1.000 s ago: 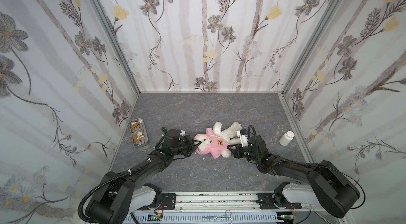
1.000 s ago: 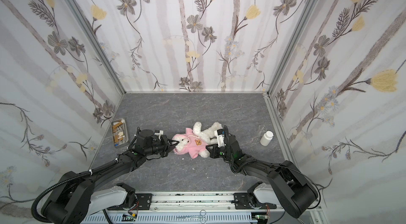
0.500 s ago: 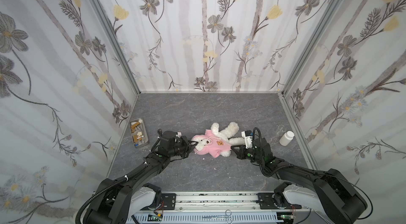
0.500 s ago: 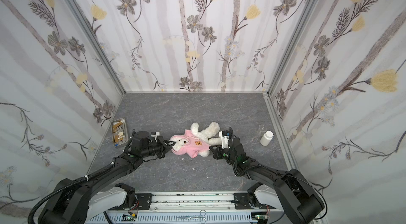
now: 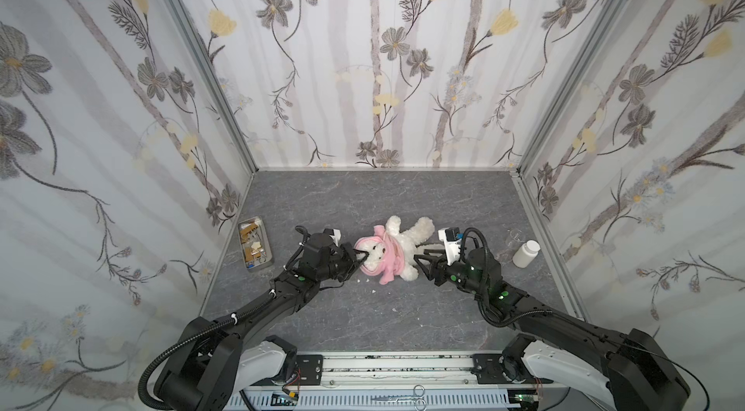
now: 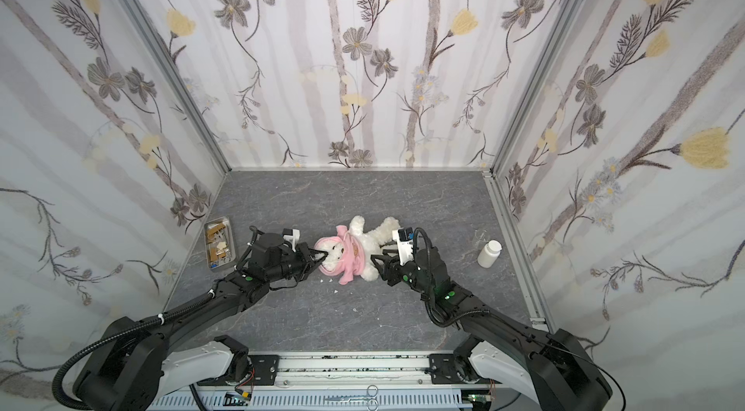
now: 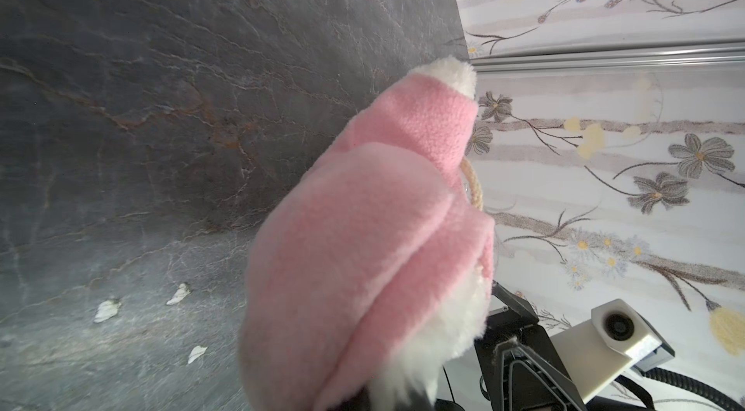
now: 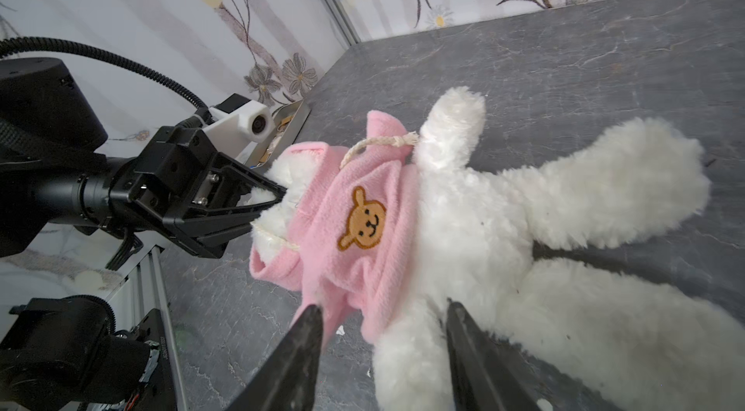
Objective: Dress the teddy bear
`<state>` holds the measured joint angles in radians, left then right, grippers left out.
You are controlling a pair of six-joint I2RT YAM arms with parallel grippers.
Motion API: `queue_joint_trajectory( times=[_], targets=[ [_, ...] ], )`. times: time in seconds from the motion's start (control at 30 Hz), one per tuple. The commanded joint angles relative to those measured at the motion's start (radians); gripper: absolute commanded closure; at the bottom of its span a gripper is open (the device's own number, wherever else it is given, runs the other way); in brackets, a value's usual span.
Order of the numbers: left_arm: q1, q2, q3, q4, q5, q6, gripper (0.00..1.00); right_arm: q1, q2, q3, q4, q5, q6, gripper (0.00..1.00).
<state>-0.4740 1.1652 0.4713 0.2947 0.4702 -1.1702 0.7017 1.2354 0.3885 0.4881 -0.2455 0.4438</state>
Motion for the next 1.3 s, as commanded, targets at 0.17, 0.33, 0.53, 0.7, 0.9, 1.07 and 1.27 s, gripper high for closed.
queue_joint_trajectory(
  times=[0.17,0.33,0.53,0.7,0.9,1.07,1.27],
  targets=[
    [-0.007,-0.040,-0.034,0.155,-0.026,-0.301,1.00,0.196,0.095,-0.013,0.078,0.125,0.055,0.56],
    [-0.015,-0.042,-0.055,0.180,-0.011,-0.427,1.00,0.234,0.186,0.010,0.032,0.189,0.088,0.75],
    [-0.033,-0.039,-0.111,0.306,0.005,-0.637,1.00,0.232,0.271,0.000,0.102,0.227,0.059,0.75],
    [-0.043,-0.031,-0.112,0.340,0.008,-0.677,1.00,0.213,0.325,0.013,0.138,0.245,0.045,0.72],
    [-0.054,-0.015,-0.119,0.358,0.014,-0.685,1.00,0.179,0.311,0.001,0.213,0.191,0.016,0.62],
    [-0.063,-0.005,-0.117,0.368,0.016,-0.689,1.00,0.168,0.321,0.022,0.221,0.172,0.006,0.65],
    [-0.073,0.002,-0.125,0.375,0.016,-0.695,1.00,0.154,0.309,0.055,0.213,0.190,-0.017,0.85]
  ],
)
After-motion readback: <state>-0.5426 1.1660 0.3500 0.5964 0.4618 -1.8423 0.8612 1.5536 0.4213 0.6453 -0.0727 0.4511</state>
